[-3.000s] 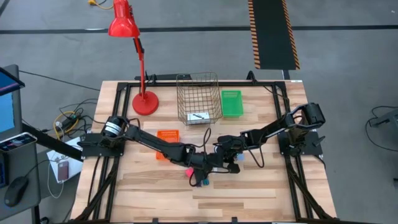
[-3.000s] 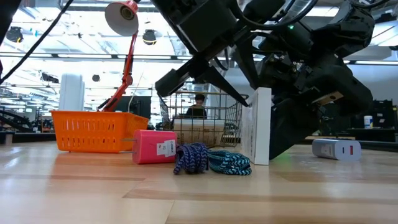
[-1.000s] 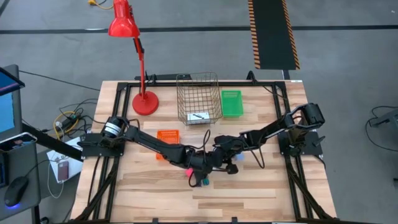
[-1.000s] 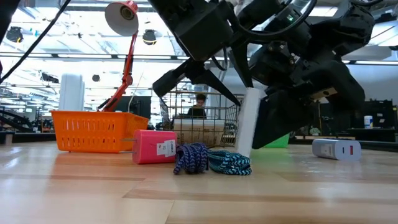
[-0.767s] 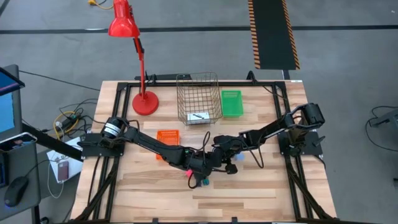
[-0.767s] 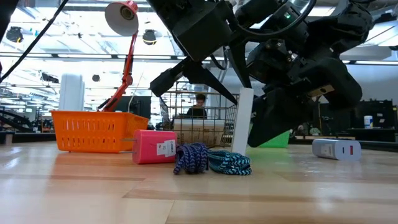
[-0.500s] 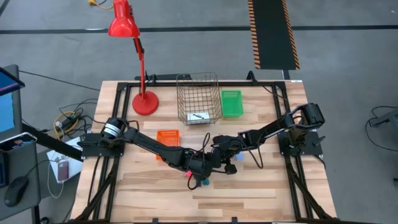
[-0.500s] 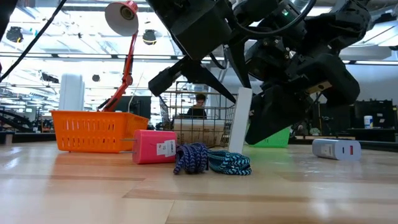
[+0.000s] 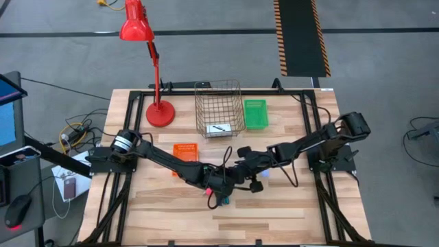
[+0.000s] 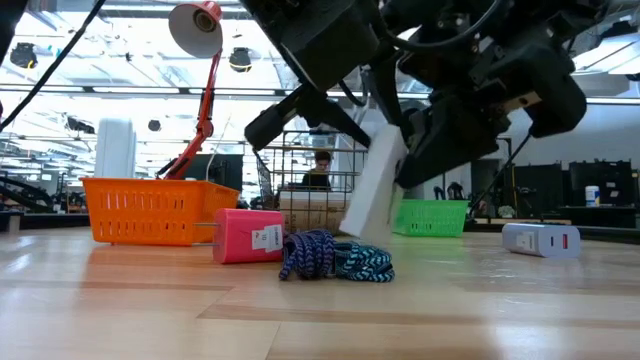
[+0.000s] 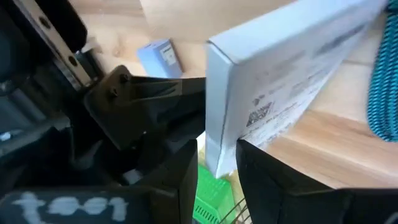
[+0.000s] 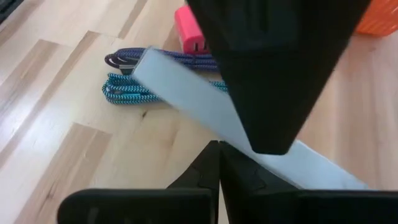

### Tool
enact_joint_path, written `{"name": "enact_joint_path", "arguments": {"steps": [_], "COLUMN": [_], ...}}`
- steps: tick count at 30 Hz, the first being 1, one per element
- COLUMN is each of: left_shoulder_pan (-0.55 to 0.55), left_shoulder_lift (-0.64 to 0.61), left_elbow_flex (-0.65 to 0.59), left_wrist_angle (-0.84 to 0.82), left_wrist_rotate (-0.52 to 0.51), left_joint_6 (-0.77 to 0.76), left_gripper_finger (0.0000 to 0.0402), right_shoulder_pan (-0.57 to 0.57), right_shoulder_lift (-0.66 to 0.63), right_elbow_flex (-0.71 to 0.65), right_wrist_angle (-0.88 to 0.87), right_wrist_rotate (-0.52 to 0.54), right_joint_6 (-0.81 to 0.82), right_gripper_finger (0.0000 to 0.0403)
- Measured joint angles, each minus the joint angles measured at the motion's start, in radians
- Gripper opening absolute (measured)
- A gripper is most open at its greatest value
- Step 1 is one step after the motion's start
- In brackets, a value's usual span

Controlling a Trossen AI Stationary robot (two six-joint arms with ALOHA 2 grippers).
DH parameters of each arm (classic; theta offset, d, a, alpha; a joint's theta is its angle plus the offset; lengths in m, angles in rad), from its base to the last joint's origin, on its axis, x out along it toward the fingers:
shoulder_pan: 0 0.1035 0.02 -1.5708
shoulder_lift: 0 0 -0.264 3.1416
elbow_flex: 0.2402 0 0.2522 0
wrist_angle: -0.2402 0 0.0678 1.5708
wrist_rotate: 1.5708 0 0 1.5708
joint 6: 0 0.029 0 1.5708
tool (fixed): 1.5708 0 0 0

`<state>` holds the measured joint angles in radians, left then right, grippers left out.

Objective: Pick and place items into bin
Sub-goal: Put the card reader box into the wire basket

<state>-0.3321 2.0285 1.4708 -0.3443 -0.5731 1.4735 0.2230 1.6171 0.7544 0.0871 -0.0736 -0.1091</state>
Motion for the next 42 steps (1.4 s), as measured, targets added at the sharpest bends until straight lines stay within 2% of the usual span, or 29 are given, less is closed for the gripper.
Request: {"name": "enact_joint_path", "arguments": {"steps": [18, 30, 42], "left_shoulder_pan": [0.000, -0.004, -0.007], "left_shoulder_lift": [-0.002, -0.001, 0.000], "left_elbow_flex": [-0.001, -0.001, -0.002], "left_wrist_angle": [-0.005, -0.009, -0.003], "left_wrist_rotate": [0.009, 0.095, 0.063], "left_joint_6": [-0.038, -0.099, -0.108], "left_gripper_finger": [0.0100, 0.0100, 0.0100], "right_shoulder_pan": [-0.003, -0.003, 0.005], "right_shoulder_lift": [-0.025, -0.024, -0.024], "right_elbow_flex": [-0.002, -0.002, -0.002], "right_wrist_angle": [-0.011, -0.007, 0.009], "right_wrist_rotate": [0.048, 0.053, 0.056], "right_joint_6": [-0.041, -0.051, -0.056], "right_gripper_finger": [0.0000, 0.0000, 0.0000]}}
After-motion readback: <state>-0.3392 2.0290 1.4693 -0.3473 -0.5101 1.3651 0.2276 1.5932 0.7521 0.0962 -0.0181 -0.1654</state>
